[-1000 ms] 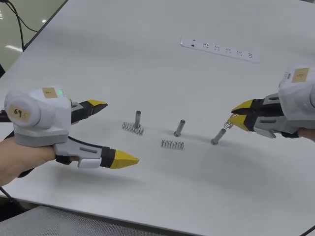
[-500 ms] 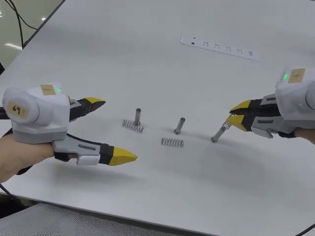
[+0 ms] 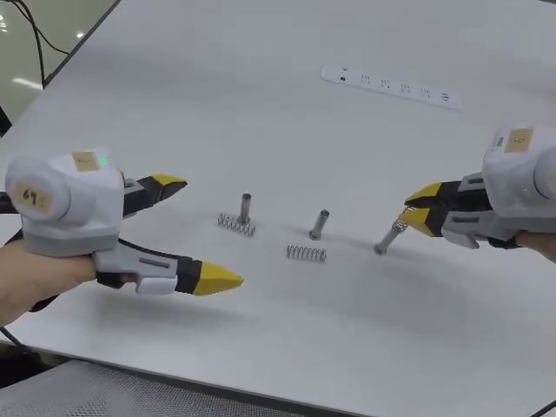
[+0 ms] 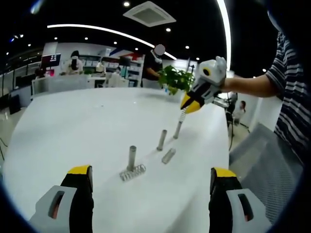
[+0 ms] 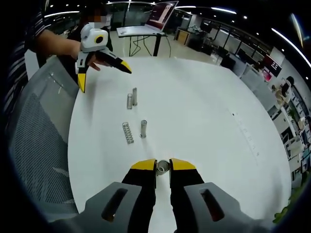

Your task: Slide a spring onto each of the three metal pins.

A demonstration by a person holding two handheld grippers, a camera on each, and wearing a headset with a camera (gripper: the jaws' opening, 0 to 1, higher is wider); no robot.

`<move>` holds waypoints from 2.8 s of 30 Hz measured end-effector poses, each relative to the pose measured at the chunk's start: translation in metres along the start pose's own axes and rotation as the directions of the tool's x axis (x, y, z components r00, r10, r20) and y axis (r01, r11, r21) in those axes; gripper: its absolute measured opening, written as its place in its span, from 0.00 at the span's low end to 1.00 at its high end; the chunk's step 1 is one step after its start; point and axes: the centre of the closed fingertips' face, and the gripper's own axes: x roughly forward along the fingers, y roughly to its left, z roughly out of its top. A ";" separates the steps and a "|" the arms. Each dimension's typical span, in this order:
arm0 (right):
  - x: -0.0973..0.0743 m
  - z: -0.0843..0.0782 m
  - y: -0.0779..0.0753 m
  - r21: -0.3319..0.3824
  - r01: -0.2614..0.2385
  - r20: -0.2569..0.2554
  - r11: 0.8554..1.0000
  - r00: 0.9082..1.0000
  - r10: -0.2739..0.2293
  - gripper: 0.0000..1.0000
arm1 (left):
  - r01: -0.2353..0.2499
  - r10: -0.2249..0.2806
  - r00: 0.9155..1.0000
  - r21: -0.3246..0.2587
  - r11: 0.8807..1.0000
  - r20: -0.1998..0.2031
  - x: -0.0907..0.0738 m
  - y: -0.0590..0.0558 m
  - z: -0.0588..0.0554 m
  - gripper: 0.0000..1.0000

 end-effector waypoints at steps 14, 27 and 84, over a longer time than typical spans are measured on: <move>0.029 -0.022 0.008 0.043 -0.029 -0.040 0.999 0.999 0.030 0.07 | -0.003 0.003 1.000 -0.006 1.000 -0.005 0.000 0.000 -0.002 0.98; 0.041 -0.037 0.004 0.031 -0.001 -0.059 1.000 0.998 0.003 0.07 | -0.008 0.008 1.000 -0.012 1.000 -0.005 0.000 0.000 -0.003 0.98; 0.007 -0.031 0.016 0.240 0.035 0.092 0.970 0.994 -0.059 0.16 | 0.001 -0.001 1.000 -0.019 1.000 -0.010 0.000 -0.006 -0.002 0.98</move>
